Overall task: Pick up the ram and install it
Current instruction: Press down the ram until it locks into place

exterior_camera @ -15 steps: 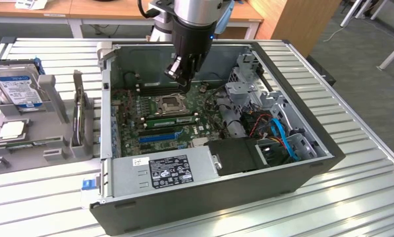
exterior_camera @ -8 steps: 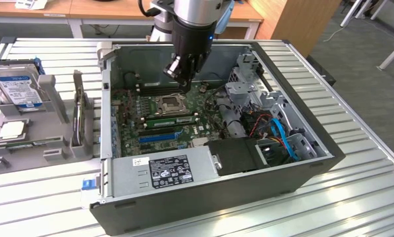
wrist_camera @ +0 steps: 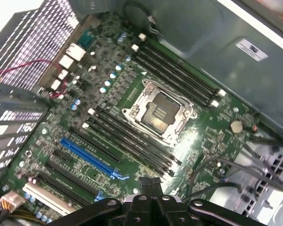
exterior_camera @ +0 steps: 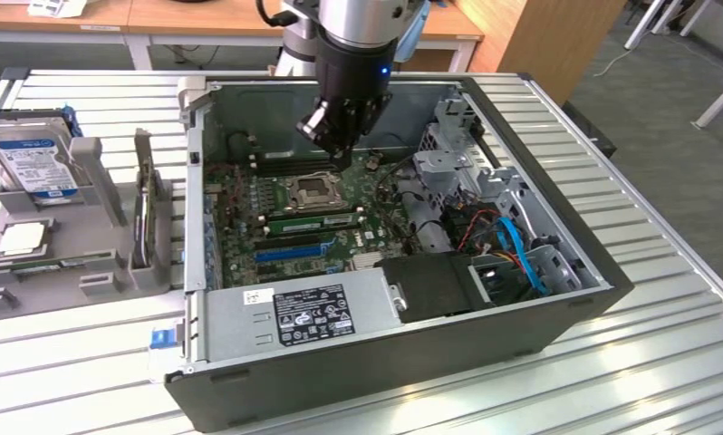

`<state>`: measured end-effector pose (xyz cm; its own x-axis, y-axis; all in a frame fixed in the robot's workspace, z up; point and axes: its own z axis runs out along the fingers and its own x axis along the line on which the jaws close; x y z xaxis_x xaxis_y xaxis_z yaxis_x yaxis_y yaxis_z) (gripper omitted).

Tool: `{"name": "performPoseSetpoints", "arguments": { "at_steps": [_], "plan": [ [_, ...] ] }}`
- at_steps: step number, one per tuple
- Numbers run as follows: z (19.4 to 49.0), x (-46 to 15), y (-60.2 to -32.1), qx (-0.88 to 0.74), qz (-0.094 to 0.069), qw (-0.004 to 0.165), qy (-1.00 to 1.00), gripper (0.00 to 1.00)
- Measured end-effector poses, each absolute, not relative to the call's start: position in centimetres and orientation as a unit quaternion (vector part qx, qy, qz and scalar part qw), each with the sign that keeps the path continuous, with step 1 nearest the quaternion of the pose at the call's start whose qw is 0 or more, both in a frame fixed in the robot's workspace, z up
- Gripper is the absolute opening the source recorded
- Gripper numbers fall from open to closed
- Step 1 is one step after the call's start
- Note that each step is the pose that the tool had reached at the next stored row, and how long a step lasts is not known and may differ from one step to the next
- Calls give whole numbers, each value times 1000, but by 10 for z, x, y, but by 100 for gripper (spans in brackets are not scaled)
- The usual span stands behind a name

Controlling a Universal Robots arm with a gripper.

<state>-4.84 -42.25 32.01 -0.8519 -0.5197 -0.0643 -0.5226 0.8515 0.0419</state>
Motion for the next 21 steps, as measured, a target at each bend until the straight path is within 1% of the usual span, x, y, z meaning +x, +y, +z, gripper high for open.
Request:
{"name": "performPoseSetpoints", "arguments": {
  "at_steps": [9,15,21],
  "plan": [
    [320,-48,-422,-210,27,27,977,10],
    [320,-48,-422,-207,27,27,978,10],
    [320,-45,-422,-207,28,21,978,10]
  ]
}}
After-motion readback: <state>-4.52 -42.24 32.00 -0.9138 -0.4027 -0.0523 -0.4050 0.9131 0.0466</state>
